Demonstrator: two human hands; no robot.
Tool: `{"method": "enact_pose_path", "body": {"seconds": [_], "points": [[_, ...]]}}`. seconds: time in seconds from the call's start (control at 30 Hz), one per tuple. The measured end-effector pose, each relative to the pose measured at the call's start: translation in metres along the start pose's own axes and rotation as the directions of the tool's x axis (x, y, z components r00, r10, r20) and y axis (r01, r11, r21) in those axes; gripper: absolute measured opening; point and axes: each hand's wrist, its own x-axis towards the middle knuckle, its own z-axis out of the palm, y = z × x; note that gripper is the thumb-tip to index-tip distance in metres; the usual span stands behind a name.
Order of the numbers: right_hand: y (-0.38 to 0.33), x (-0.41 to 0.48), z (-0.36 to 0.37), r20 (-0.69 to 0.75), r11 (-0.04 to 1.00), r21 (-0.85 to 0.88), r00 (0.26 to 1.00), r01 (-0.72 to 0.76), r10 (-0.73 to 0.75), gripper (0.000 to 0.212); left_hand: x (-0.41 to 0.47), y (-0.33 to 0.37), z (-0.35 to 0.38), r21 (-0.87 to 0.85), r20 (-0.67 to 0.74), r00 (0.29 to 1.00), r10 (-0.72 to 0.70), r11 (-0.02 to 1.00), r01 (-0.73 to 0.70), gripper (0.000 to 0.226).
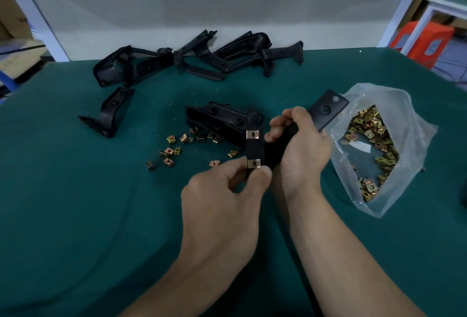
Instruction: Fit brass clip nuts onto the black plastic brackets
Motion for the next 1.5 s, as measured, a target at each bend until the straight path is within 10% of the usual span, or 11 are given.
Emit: {"method": "enact_pose_path", "body": {"seconds": [0.47, 0.73, 0.97, 1.2, 1.37, 1.5], "points": [[-0.028, -0.041, -0.009, 0.278, 0.967, -0.254, 0.959, 0.02, 0.053, 0.02, 0.041, -0.004, -0.017, 0.105, -0.036, 0.998, 0.056, 0.993, -0.052, 0.039], [-0.169, -0.088, -0.108, 0.21, 0.886, -0.463, 0.975, 0.038, 0.068, 0.015, 0.004, 0.098, 0.055, -0.313, 0.315, 0.948, 0.048, 0.948, 0.056, 0.018], [-0.286, -0.166, -0.256, -0.215, 0.903, -0.429, 0.974, -0.027, -0.073, 0.025, -0.101, 0.174, 0.196, -0.262, 0.818, 0.575, -0.003, 0.888, 0.377, 0.029], [-0.341, -0.211, -0.407, -0.73, 0.976, -0.214, 0.669, -0.027, -0.141, 0.011, -0.232, 0.203, 0.317, 0.138, 0.986, -0.02, -0.166, 0.74, 0.658, 0.018], [-0.393, -0.198, -0.485, -0.814, 0.981, -0.022, 0.566, 0.194, -0.13, 0.007, -0.269, 0.227, 0.371, 0.19, 0.982, -0.145, -0.123, 0.678, 0.71, 0.023], [-0.399, -0.187, -0.513, -0.825, 0.991, -0.132, 0.556, -0.007, -0.106, 0.015, -0.276, 0.22, 0.382, 0.205, 0.978, -0.091, -0.19, 0.753, 0.626, 0.022]]}}
